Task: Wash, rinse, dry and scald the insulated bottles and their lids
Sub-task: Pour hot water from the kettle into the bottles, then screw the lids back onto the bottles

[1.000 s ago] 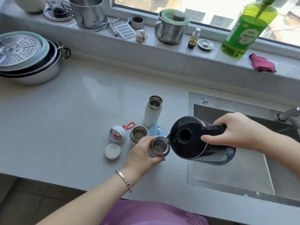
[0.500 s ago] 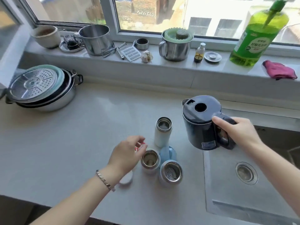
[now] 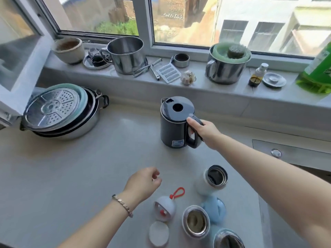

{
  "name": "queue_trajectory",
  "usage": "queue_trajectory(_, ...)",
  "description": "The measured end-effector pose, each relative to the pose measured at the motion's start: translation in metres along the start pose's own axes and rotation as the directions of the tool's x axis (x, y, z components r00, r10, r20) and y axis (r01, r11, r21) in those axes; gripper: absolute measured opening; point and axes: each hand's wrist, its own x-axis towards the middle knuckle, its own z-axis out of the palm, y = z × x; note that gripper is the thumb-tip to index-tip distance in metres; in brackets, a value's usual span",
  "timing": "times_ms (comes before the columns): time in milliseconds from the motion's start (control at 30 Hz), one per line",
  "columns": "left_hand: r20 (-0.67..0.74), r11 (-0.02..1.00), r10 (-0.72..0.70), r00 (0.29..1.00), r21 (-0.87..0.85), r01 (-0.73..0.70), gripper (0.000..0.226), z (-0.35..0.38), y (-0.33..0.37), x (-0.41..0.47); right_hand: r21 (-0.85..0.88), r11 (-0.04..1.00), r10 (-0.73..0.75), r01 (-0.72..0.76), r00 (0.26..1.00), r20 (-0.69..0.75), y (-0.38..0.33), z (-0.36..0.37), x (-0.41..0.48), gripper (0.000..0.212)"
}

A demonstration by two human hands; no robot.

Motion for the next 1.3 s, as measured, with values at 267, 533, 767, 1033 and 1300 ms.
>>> queue_trajectory(267,0.017,0.999,-0.011,1.0,-0.05,0.011,0.027,0.008,-0.004,0.011,-0.177,0.983,-0.003,0.043,0.974,0.225,0.008,0.021,0.015,0.032)
queue_trajectory(533,-0.015,0.994,-0.002,1.0,-0.109,0.001,0.022,0.02,0.013,-0.001,-0.198,0.977,0.068,-0.078,0.996,-0.056,0.029,-0.058,-0.022,0.031)
queue_trajectory(767,-0.017,0.99,-0.006,1.0,-0.138,0.004,0.018,0.037,0.023,-0.022,-0.645,0.742,0.312,-0.182,0.946,0.092,0.141,-0.079,-0.118,0.061)
queue_trajectory(1033,-0.076,0.984,0.042,0.996,-0.172,-0.054,0.014,0.032,0.034,-0.038,-0.784,0.62,0.11,0.04,0.984,0.137,0.179,-0.036,-0.118,0.091)
queue_trajectory(1300,-0.091,0.904,0.115,0.989,-0.404,-0.142,0.011,0.019,0.064,-0.065,-0.578,0.815,-0.019,0.019,1.0,0.006,0.158,-0.09,-0.155,0.072)
